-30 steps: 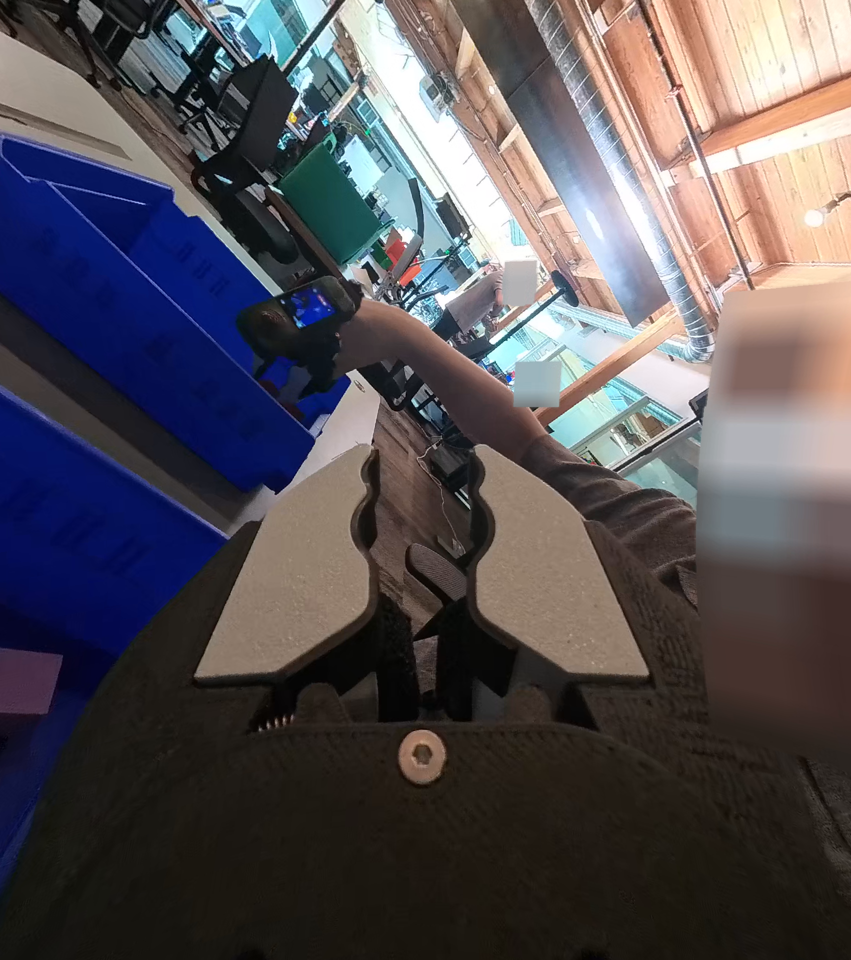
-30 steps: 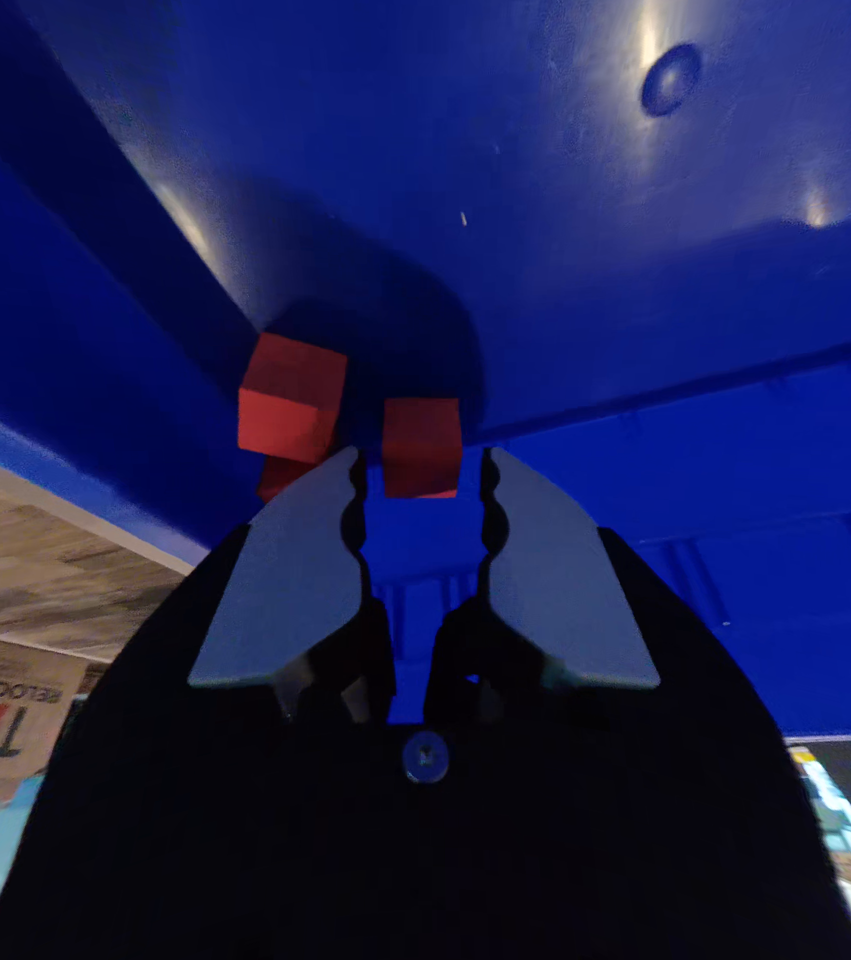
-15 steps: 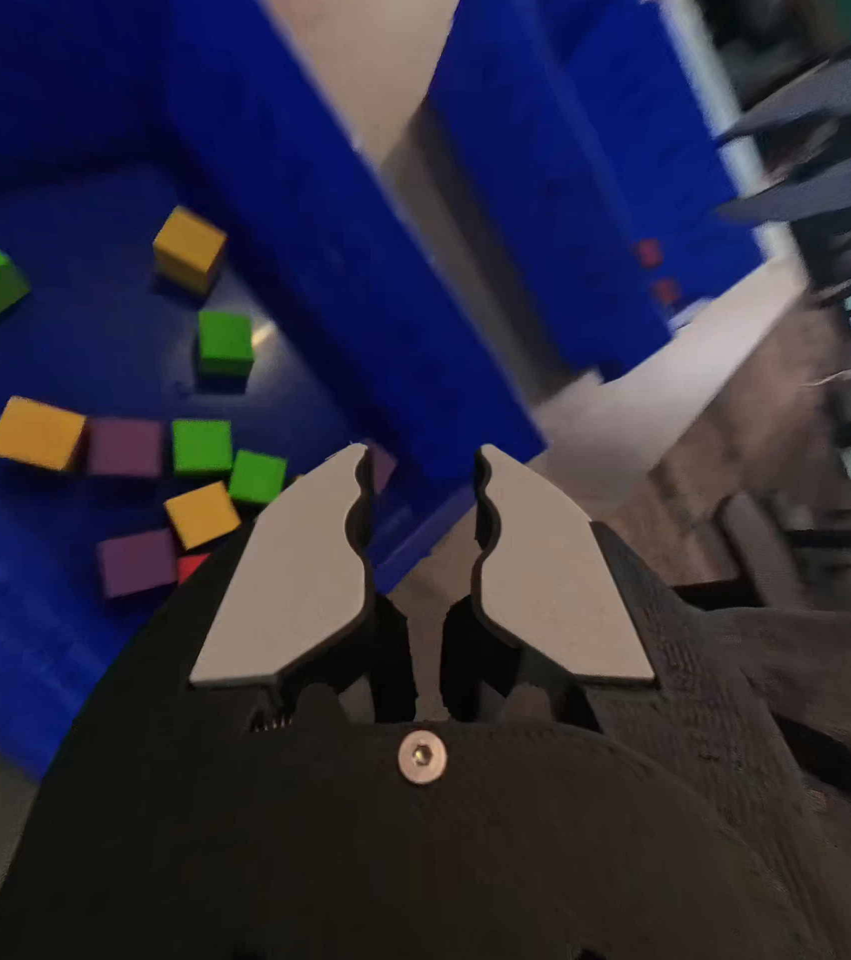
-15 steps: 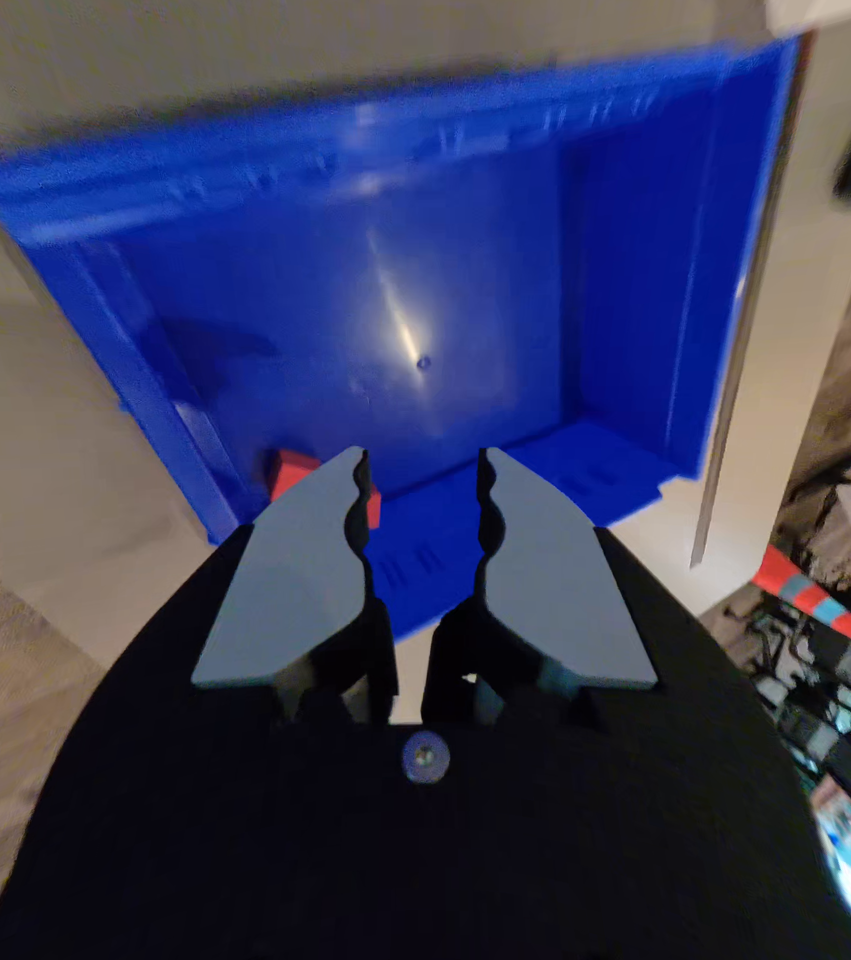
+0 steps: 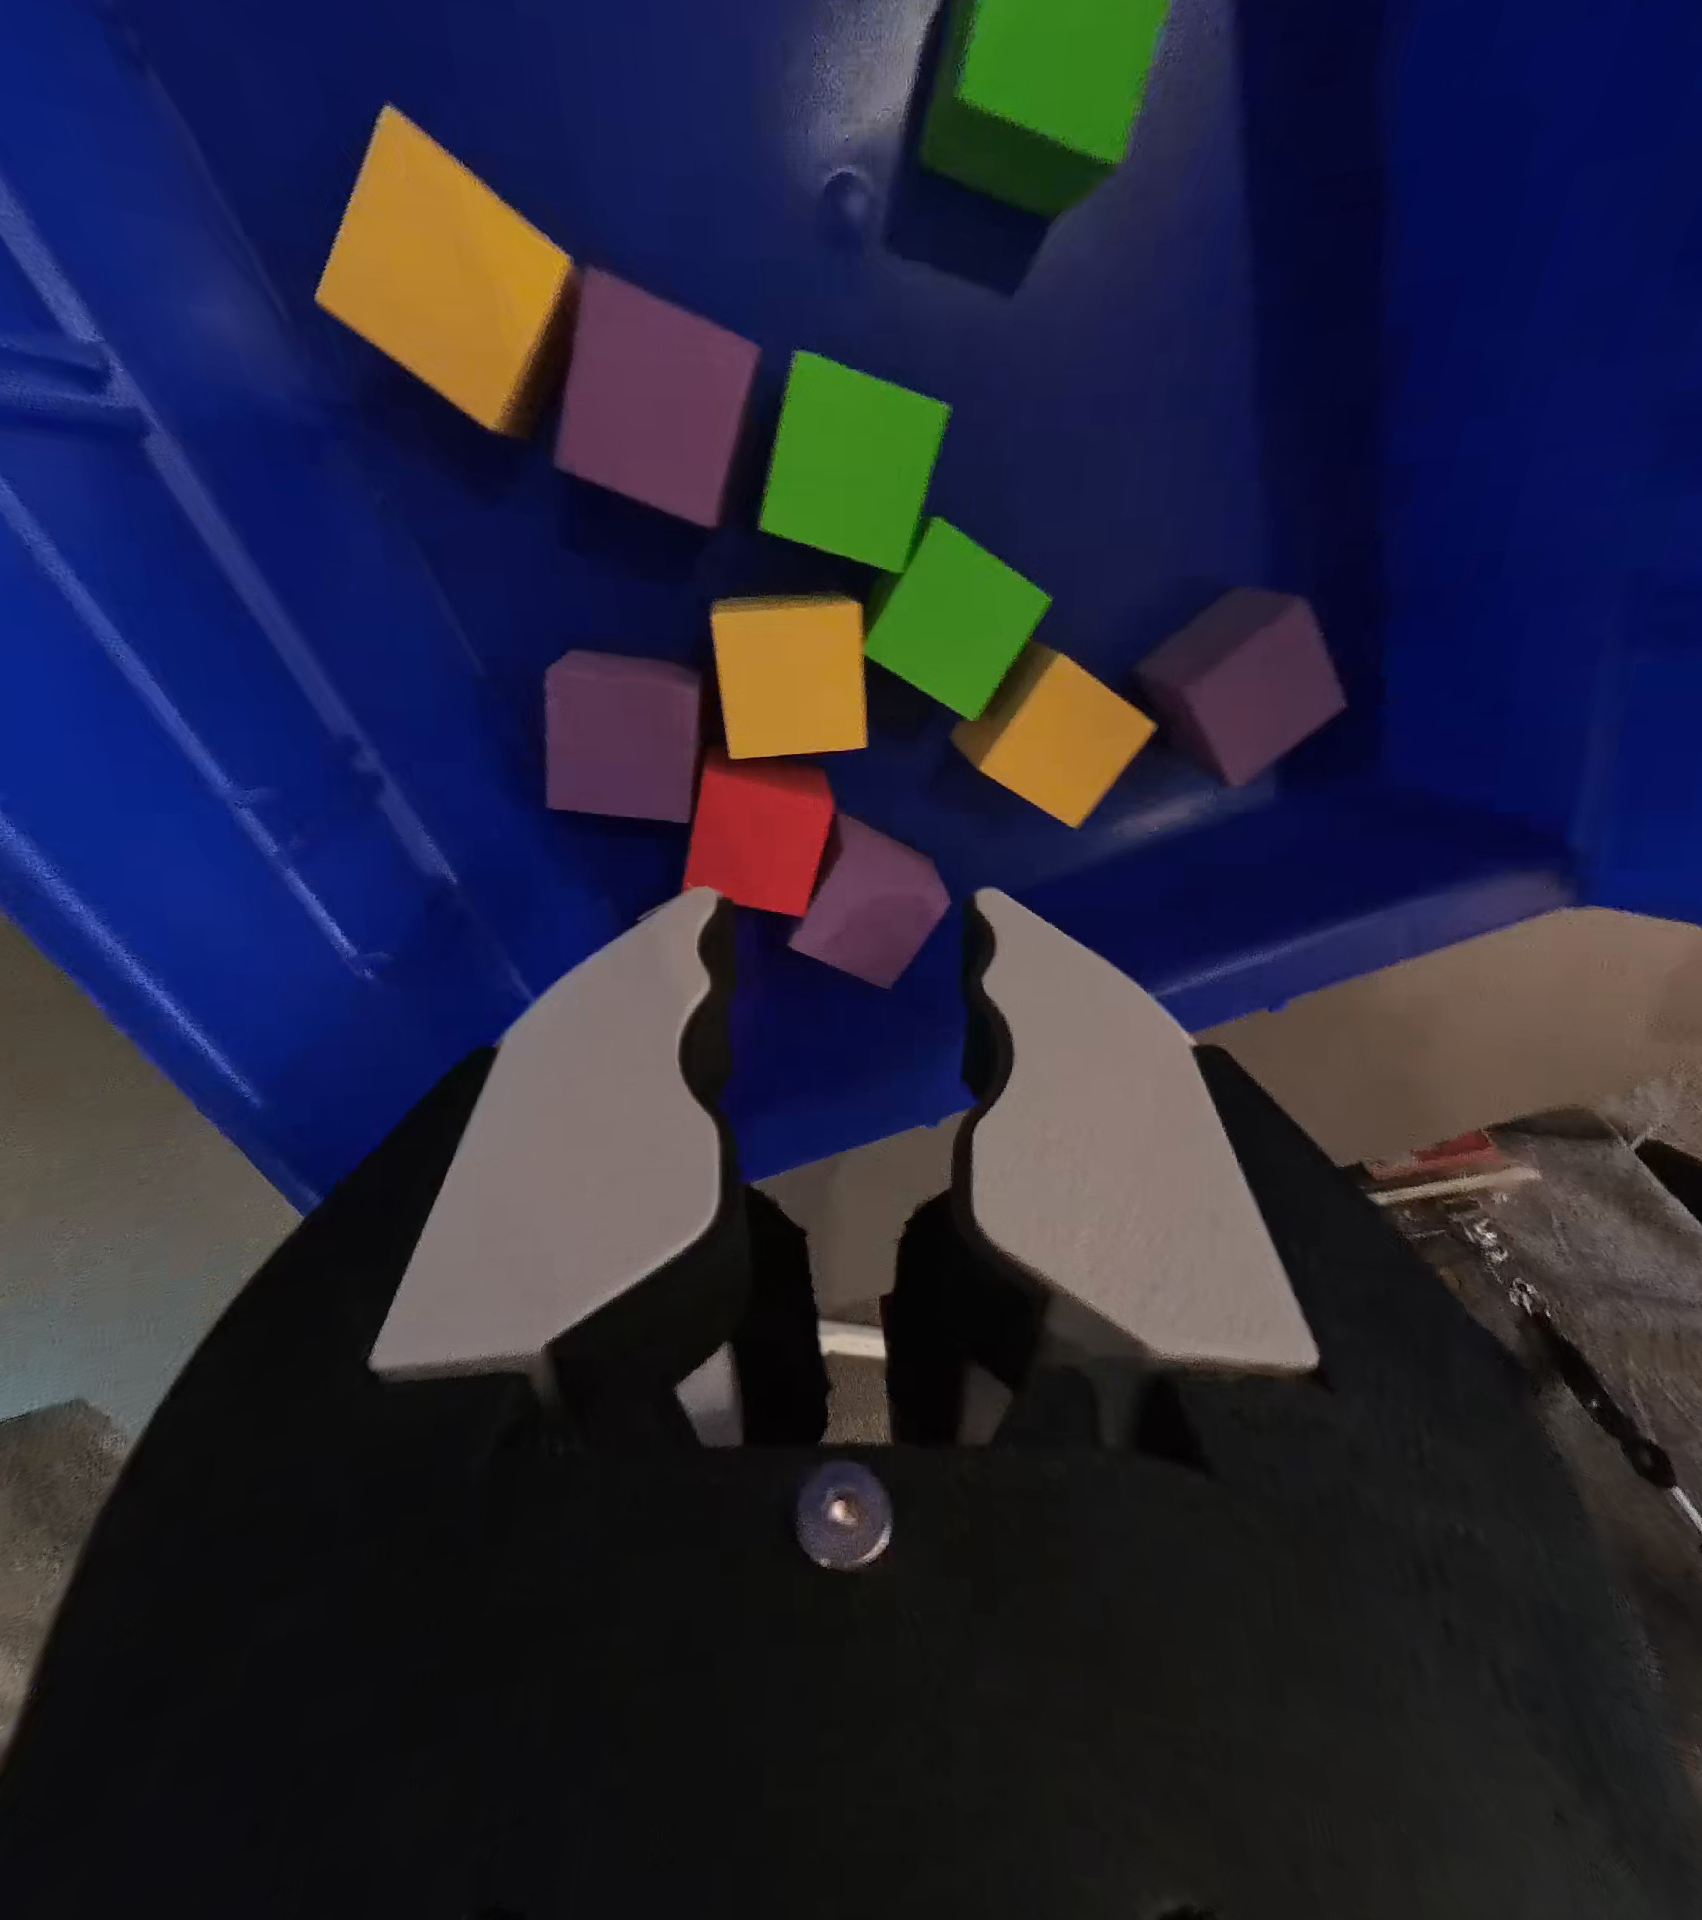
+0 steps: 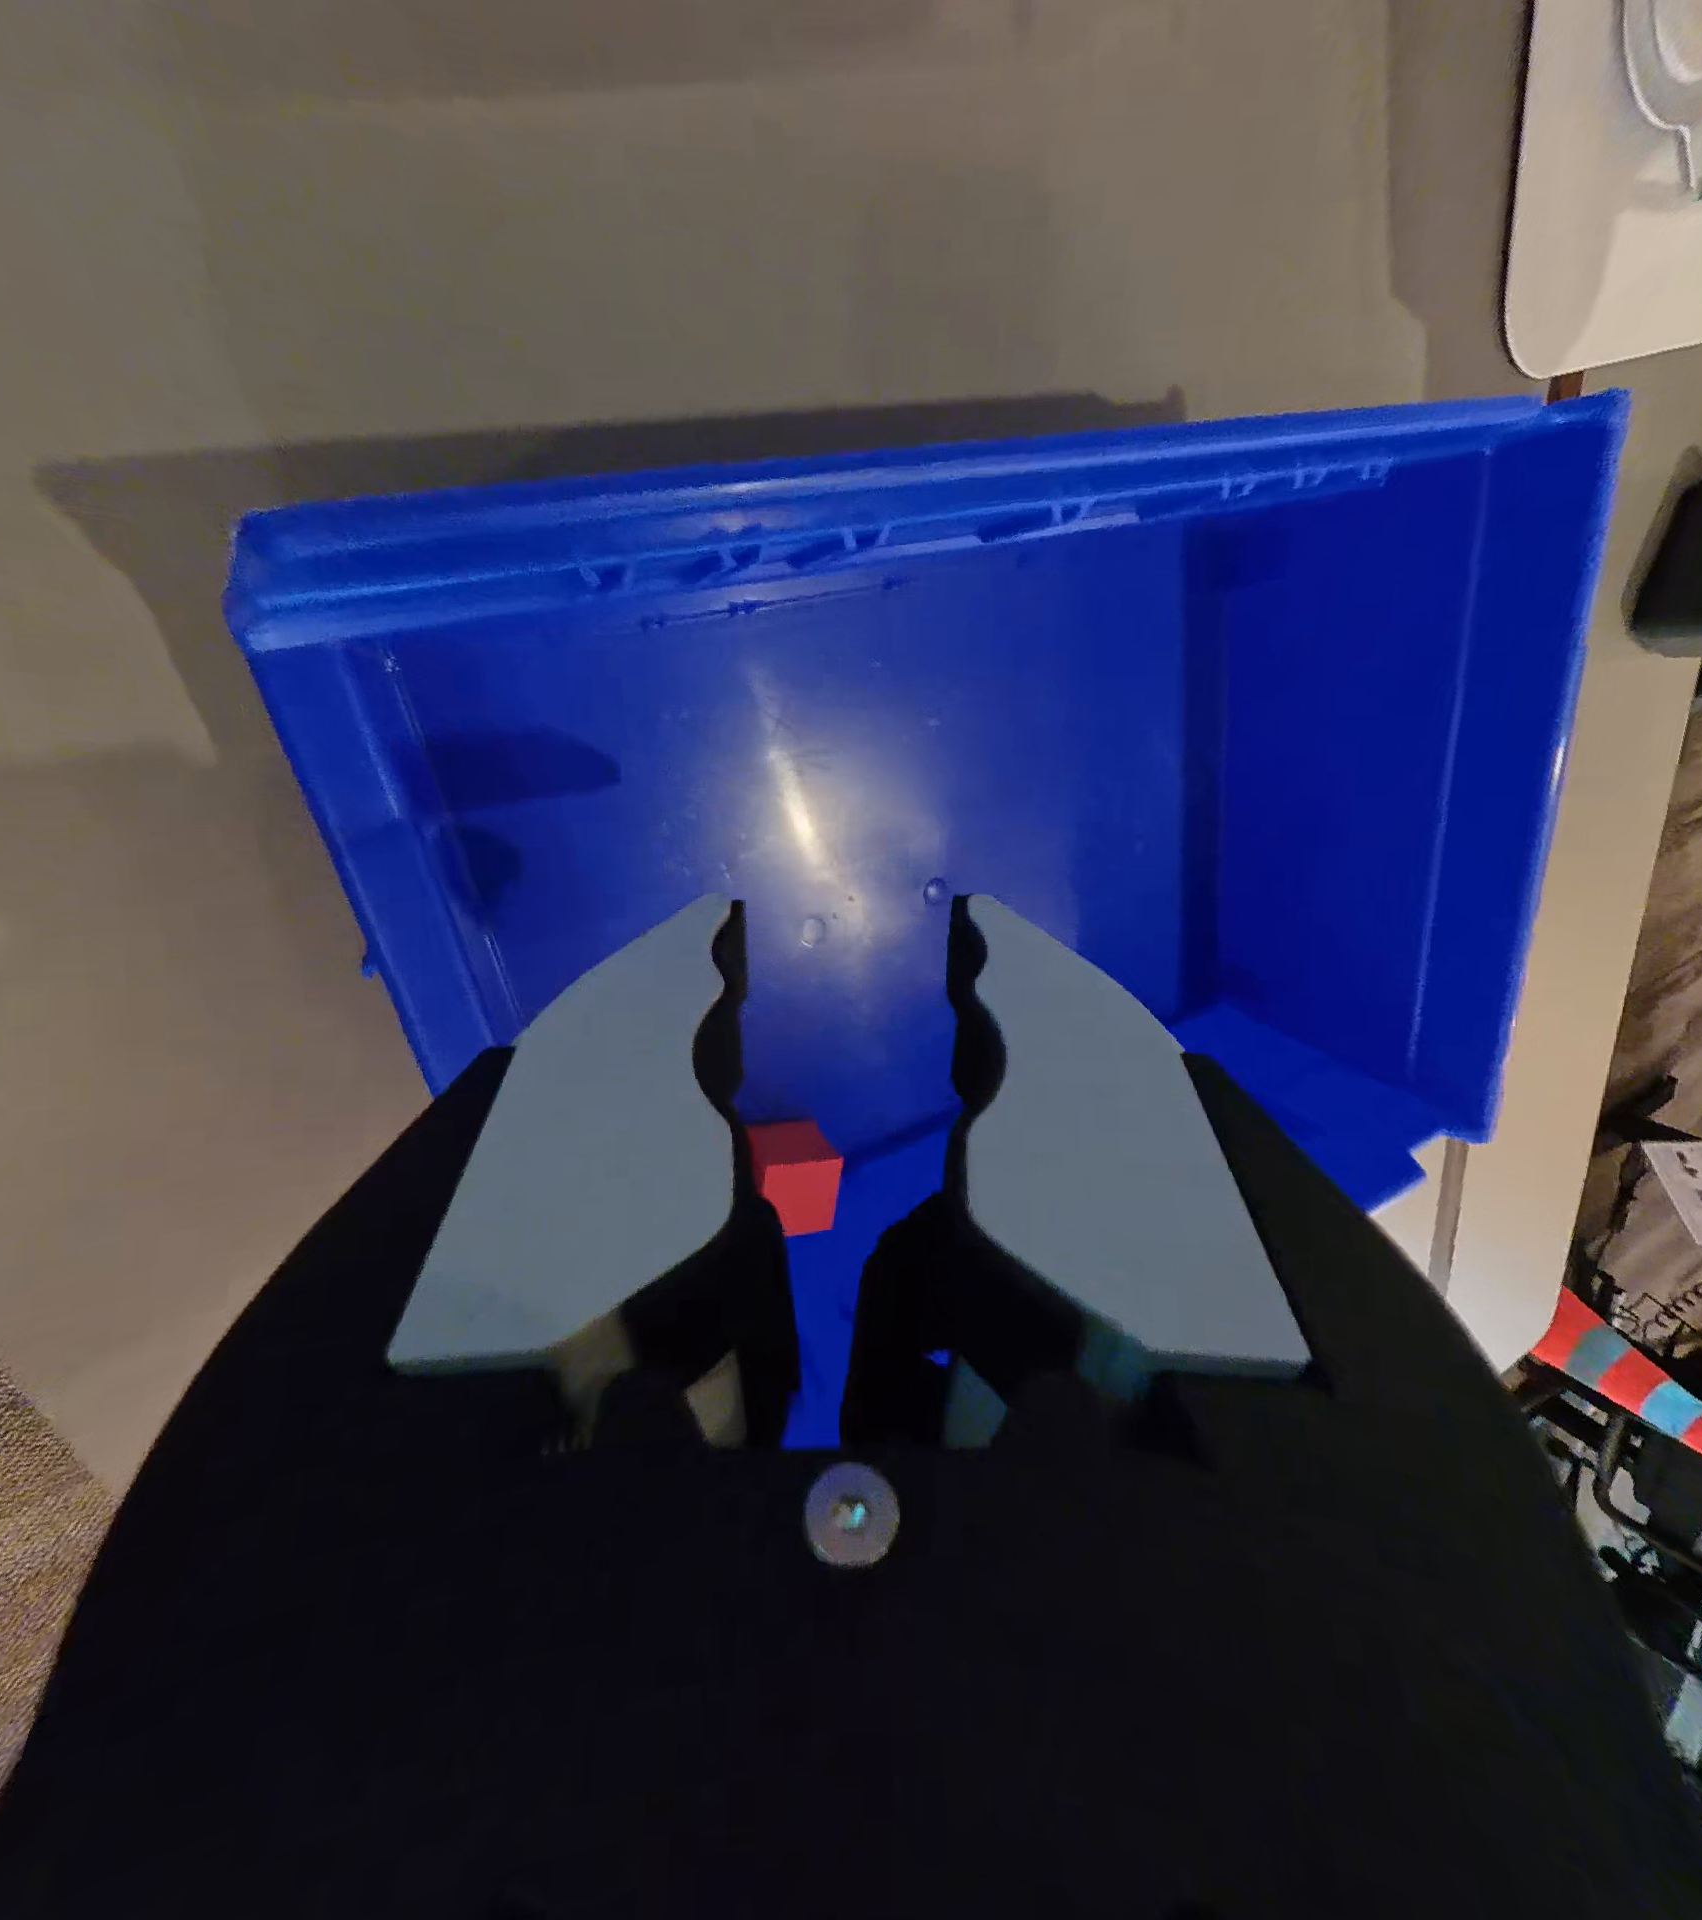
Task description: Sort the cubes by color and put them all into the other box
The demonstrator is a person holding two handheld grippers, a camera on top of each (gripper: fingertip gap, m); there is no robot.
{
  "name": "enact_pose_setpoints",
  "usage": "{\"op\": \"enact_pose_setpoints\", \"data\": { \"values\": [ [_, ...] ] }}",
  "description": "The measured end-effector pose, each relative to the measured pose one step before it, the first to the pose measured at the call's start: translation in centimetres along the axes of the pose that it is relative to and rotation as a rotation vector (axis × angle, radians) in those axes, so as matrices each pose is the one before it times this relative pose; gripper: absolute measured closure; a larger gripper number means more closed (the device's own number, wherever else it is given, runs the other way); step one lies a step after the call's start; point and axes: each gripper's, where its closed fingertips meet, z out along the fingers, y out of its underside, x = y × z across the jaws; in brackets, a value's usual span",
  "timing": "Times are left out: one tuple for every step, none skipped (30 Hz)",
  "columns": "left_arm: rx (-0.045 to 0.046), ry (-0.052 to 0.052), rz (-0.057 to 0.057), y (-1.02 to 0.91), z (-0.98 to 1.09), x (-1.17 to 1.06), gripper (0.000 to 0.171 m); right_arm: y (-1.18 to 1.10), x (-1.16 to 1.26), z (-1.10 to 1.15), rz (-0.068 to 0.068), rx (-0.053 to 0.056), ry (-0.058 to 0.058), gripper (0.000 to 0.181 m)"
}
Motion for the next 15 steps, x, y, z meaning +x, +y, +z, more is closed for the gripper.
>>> {"op": "enact_pose_setpoints", "data": {
  "values": [
    [-0.01162, -0.0164, -0.0122, 0.044, 0.223, -0.316, 0.127, -0.150, -0.112, 0.169, -0.0059, 0.0121, 0.0016, 0.144],
    [-0.01236, -0.0140, -0.0126, 0.034, 0.199, -0.292, 0.126, -0.145, -0.168, 0.144, -0.0042, 0.0125, -0.0035, 0.144],
    [-0.01333, -0.0088, -0.0131, 0.044, 0.215, -0.204, 0.125, -0.108, -0.102, 0.131, -0.0016, 0.0104, -0.0011, 0.145],
    [-0.01466, -0.0050, -0.0094, 0.057, 0.209, -0.119, 0.125, -0.082, -0.048, 0.114, -0.0009, 0.0108, 0.0016, 0.145],
    [-0.01432, -0.0121, -0.0076, 0.042, 0.192, -0.188, 0.125, -0.081, -0.075, 0.105, -0.0001, 0.0124, -0.0017, 0.145],
    [-0.00686, -0.0189, -0.0090, -0.054, 0.125, -0.242, 0.126, -0.058, -0.065, 0.101, 0.0010, 0.0121, -0.0010, 0.146],
    [-0.00656, -0.0133, -0.0080, -0.028, 0.081, -0.121, 0.126, -0.009, -0.074, 0.104, 0.0000, 0.0099, -0.0010, 0.146],
    [-0.01134, -0.0137, -0.0064, 0.032, 0.076, -0.091, 0.126, 0.026, -0.092, 0.087, -0.0010, 0.0080, -0.0013, 0.147],
    [-0.00639, -0.0150, -0.0055, -0.027, 0.060, -0.120, 0.126, 0.039, -0.091, 0.086, -0.0017, 0.0075, -0.0007, 0.147],
    [-0.00216, -0.0113, -0.0073, -0.069, 0.070, -0.084, 0.126, 0.063, -0.073, 0.065, -0.0012, 0.0061, 0.0004, 0.147],
    [-0.00193, -0.0065, -0.0061, -0.041, 0.083, -0.025, 0.126, 0.104, -0.033, 0.043, 0.0000, 0.0029, 0.0022, 0.147],
    [0.00137, -0.0016, -0.0037, -0.062, 0.027, 0.051, 0.126, 0.097, -0.031, 0.006, -0.0001, 0.0044, 0.0016, 0.147],
    [0.00505, 0.0007, -0.0042, -0.113, -0.006, 0.049, 0.126, 0.040, -0.017, -0.028, 0.0004, 0.0075, 0.0015, 0.147],
    [0.00039, 0.0013, -0.0026, -0.044, 0.011, 0.072, 0.126, 0.001, -0.034, -0.057, 0.0017, 0.0089, 0.0005, 0.147],
    [0.00146, 0.0019, -0.0025, -0.063, 0.028, 0.089, 0.126, 0.006, -0.029, -0.072, 0.0008, 0.0064, 0.0014, 0.147]
  ]
}}
